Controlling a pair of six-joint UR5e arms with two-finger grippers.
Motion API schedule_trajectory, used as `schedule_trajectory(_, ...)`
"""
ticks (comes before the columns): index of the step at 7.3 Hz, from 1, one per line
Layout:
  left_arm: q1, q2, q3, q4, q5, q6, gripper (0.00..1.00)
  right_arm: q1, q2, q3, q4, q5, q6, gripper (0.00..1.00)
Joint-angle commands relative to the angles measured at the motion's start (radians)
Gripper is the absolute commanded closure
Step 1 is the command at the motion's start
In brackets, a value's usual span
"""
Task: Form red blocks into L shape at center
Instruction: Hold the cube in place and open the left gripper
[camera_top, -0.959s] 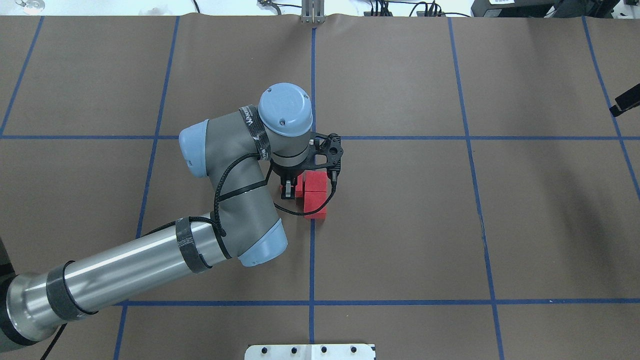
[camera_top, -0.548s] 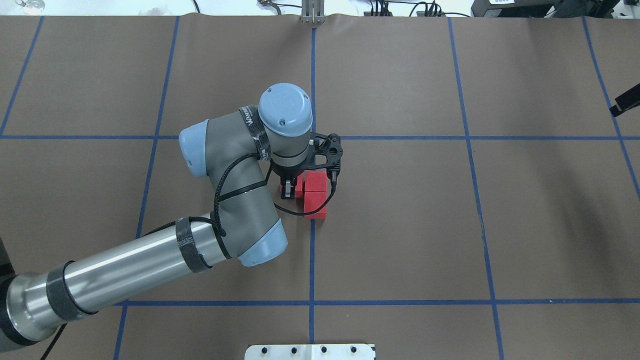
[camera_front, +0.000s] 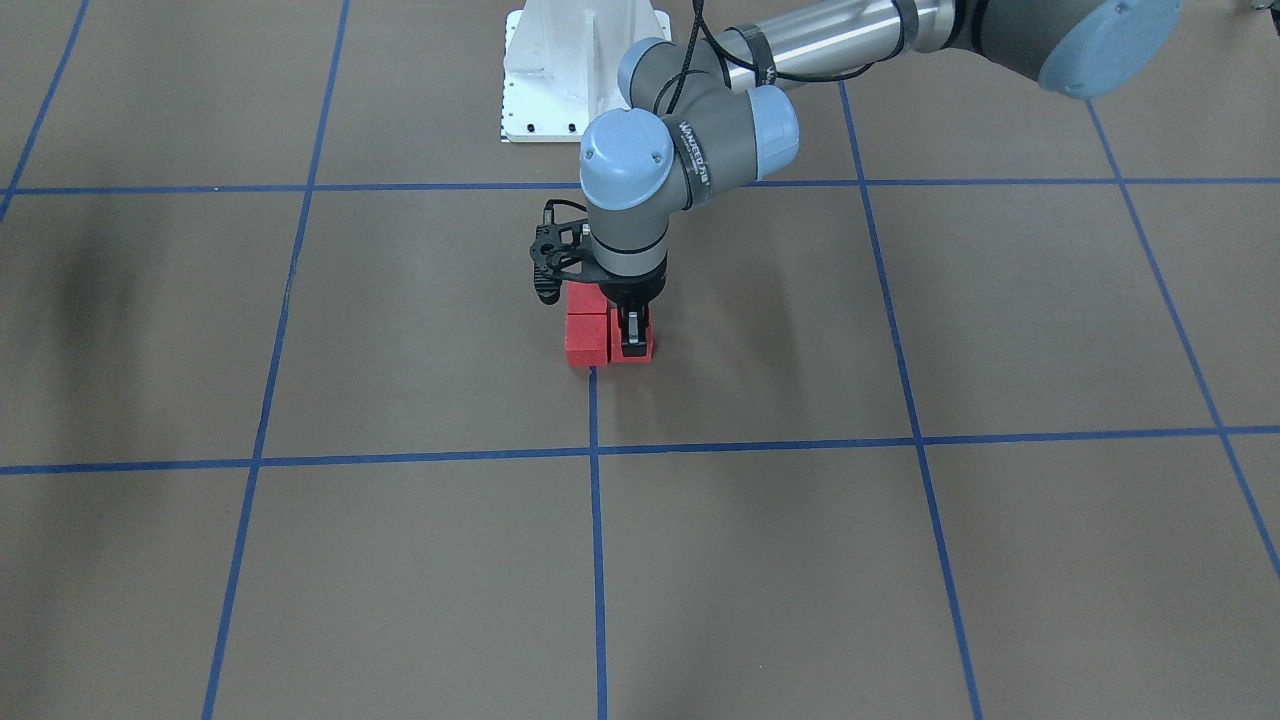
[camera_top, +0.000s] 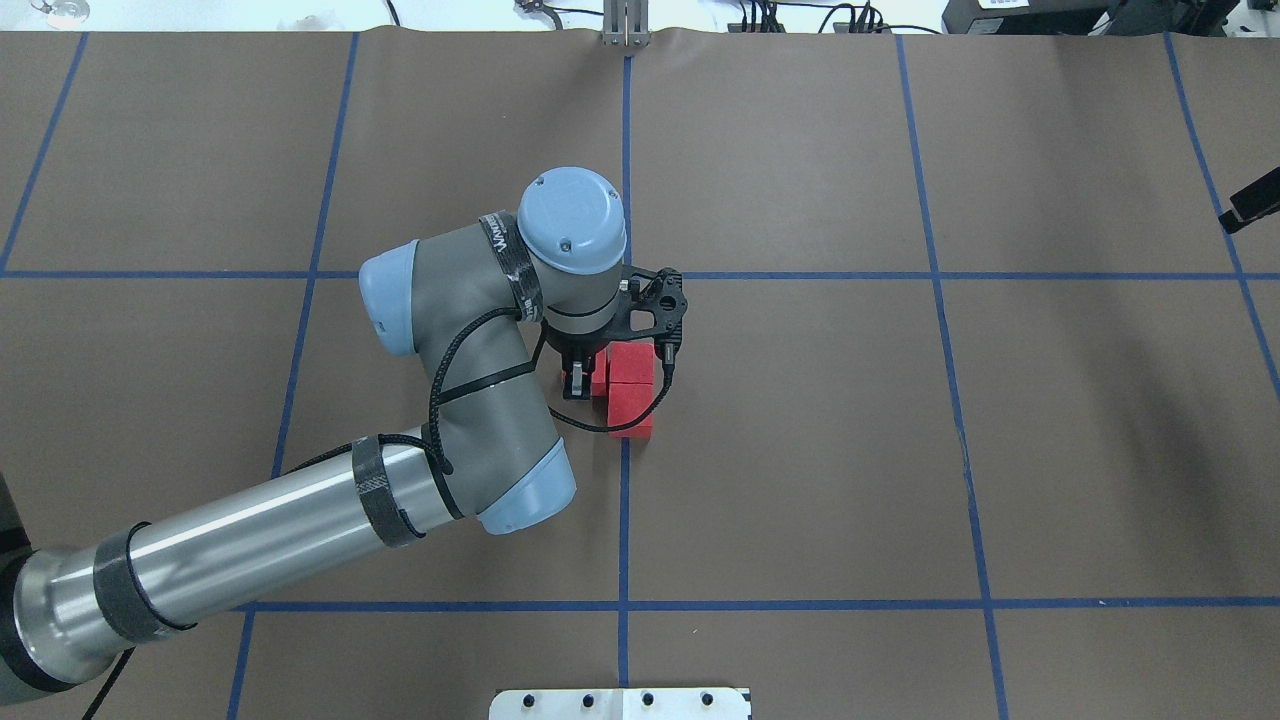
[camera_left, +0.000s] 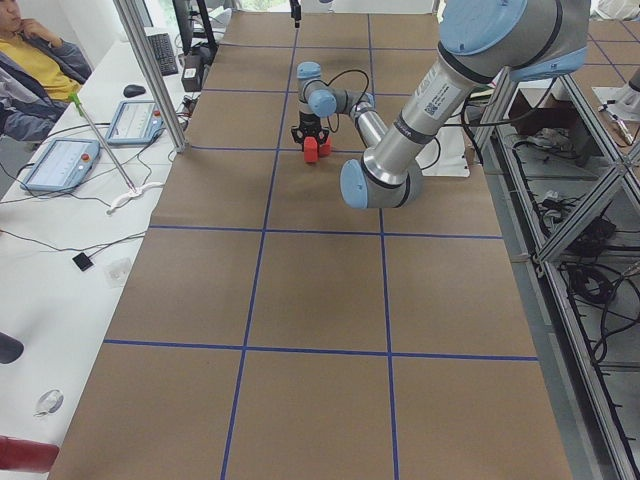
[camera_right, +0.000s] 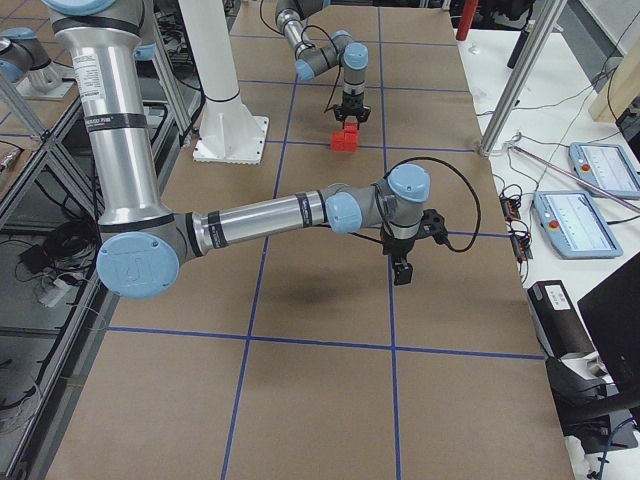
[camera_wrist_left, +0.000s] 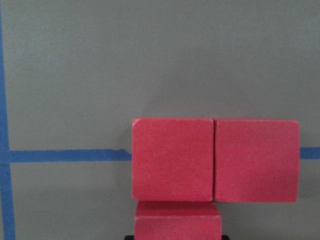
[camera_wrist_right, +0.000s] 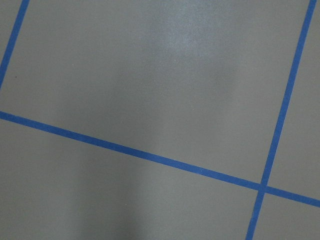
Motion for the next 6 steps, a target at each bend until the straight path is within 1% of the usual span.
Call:
schedule_trajectory(1, 0.004, -0.001, 0.000, 0.002, 0.002, 0.000, 0.47, 0.000, -0.001, 0.000, 0.000, 0.001, 0.000, 0.00)
schedule_trajectory(6, 0.004, 0.001, 0.002, 0.002, 0.006, 0.002, 0.41, 0.000, -0.001, 0.000, 0.000, 0.001, 0.000, 0.00)
